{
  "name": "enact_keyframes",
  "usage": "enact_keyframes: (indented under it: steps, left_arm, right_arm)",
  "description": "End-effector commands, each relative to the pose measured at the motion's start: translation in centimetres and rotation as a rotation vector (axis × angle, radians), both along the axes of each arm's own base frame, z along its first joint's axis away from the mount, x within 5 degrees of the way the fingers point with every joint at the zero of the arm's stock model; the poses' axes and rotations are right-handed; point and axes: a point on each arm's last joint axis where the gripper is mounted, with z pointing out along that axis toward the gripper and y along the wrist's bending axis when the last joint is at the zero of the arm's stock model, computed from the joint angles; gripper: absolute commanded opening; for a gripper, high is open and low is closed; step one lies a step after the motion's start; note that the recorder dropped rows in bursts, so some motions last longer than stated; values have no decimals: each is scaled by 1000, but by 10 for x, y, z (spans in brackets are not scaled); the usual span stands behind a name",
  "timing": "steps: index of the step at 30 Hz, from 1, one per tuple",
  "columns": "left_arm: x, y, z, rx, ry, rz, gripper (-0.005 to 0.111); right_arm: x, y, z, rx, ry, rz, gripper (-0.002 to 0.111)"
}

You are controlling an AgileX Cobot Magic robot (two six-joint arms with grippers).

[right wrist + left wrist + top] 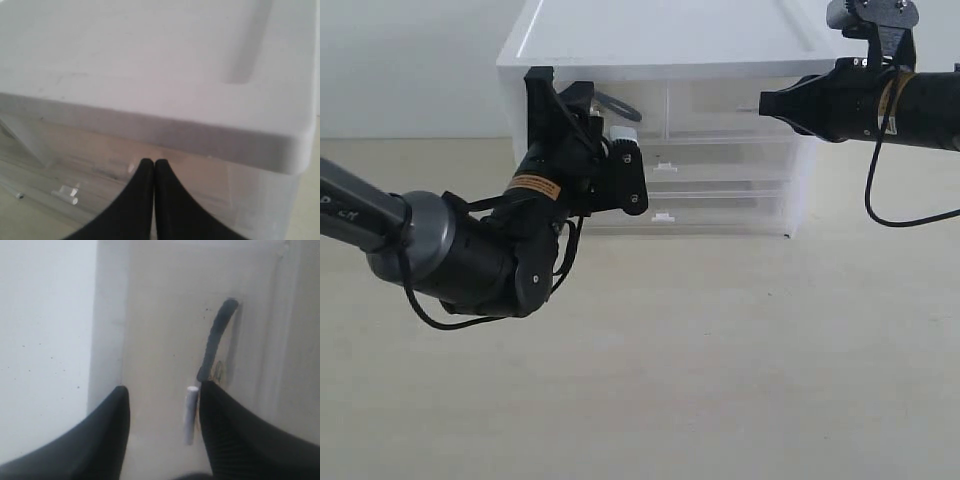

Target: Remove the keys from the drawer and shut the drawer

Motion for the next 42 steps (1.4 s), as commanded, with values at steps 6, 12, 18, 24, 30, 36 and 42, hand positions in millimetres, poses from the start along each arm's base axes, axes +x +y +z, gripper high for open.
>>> enact_keyframes:
  steps: [6,12,18,24,30,36,42]
  left_arm:
    - [5,6,-1,-9,37,45,41]
    - [7,8,-1,-2,30,40,41]
    - [8,6,0,8,26,19,41]
    - [12,5,-4,9,25,24,25]
    - [14,5,-6,52,22,33,4]
    - [14,7,-4,39,-6,57,4]
    - [14,11,-2,11,-20,107,4]
  right_arm:
    - [5,-5,4,34,-6,-47,0]
    - [5,-5,4,34,-6,-47,0]
    - [5,-5,4,34,-6,-47,0]
    - [5,-5,4,32,-6,-46,0]
    - [5,-5,4,32,-6,-46,0]
    - [5,-5,4,32,-6,-46,0]
    - [5,-5,4,32,-6,-46,0]
